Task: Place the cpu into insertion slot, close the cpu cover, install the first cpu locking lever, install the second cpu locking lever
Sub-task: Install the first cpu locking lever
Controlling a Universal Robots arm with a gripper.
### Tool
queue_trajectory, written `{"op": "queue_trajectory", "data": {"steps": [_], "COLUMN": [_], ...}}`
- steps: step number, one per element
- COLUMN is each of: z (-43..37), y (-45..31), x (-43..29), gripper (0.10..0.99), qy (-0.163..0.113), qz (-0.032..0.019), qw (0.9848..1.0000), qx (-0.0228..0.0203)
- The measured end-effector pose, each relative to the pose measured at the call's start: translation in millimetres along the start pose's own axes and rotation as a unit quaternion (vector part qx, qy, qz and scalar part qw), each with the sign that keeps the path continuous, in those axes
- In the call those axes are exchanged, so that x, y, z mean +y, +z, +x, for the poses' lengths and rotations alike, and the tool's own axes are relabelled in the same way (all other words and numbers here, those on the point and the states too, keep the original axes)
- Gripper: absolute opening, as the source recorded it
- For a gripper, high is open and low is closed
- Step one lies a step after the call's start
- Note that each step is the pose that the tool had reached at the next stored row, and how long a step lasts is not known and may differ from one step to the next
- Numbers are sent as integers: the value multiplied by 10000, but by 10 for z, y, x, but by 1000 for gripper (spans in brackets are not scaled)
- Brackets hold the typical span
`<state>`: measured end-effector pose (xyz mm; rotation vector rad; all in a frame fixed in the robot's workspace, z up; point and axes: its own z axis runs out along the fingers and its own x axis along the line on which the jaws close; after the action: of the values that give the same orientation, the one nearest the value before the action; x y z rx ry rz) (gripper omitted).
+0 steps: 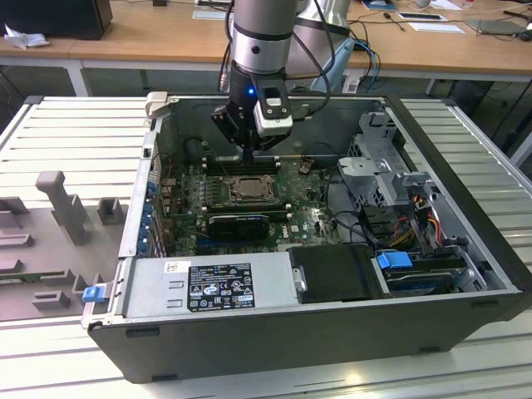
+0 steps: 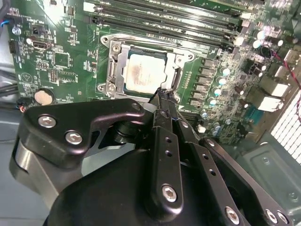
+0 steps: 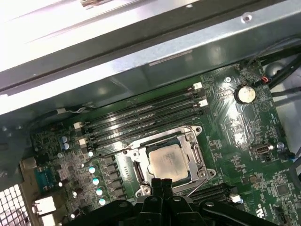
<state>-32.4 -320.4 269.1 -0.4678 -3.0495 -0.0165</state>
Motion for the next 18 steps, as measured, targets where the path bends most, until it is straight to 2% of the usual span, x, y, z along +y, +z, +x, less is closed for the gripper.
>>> {"op": "queue_trajectory", "data": {"steps": [5, 10, 12, 17, 18], "z": [0, 0, 0, 0, 0], "y": [0, 0, 0, 0, 0], "x": [0, 0, 0, 0, 0], "gripper": [106, 106, 106, 106, 106], "qy": [-249, -578, -771, -1041, -1131], "qz": [11, 28, 36, 49, 54], "qw": [9997, 9983, 9970, 9946, 9936], "qx": [1, 3, 4, 5, 6]}}
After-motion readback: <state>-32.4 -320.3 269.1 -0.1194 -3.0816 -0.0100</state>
